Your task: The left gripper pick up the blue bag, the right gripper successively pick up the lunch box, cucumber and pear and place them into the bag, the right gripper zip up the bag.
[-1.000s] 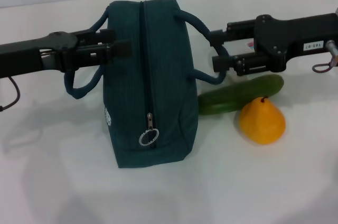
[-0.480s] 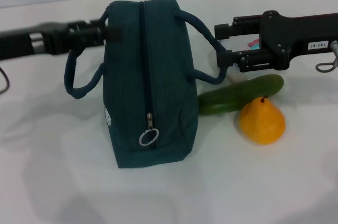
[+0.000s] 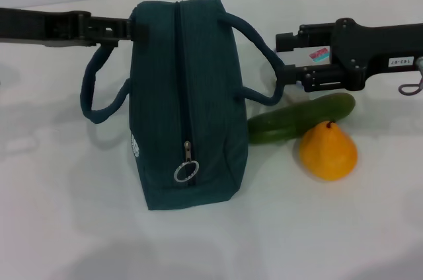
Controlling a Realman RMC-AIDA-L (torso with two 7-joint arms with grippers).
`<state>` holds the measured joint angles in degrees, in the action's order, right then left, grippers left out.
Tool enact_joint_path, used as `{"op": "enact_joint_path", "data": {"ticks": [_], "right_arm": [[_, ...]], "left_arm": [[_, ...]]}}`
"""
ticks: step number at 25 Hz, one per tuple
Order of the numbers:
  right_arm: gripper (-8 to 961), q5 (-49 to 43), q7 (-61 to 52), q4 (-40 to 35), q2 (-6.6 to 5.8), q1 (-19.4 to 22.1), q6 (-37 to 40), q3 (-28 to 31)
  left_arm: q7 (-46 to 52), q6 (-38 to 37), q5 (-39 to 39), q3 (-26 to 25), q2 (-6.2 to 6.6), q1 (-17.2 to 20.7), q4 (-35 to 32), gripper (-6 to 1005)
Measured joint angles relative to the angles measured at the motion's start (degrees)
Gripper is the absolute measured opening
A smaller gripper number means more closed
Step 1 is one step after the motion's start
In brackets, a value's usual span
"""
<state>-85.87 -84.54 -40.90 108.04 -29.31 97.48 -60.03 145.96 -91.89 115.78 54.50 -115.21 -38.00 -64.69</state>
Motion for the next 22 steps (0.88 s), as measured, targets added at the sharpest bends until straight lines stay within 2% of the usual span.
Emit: {"op": "enact_joint_path", "data": {"ticks": [6, 12, 22], "right_arm": [[664, 0.01, 0.72, 0.13, 0.24, 1.38, -1.16, 0.38], [664, 0.01, 1.01, 0.15, 0.63, 1.73, -1.42, 0.50], [664, 0.01, 1.05, 0.13, 0.96, 2.30, -1.77, 0.58]], "left_arm": [[4.33, -0.26, 5.94, 0.95, -0.37, -2.68, -0.19, 784], [4.61, -0.11, 13.03, 1.81, -1.52, -4.21, -0.10, 767], [4.19, 0.11, 13.44, 2.10, -1.60, -4.77, -0.02, 738]]}}
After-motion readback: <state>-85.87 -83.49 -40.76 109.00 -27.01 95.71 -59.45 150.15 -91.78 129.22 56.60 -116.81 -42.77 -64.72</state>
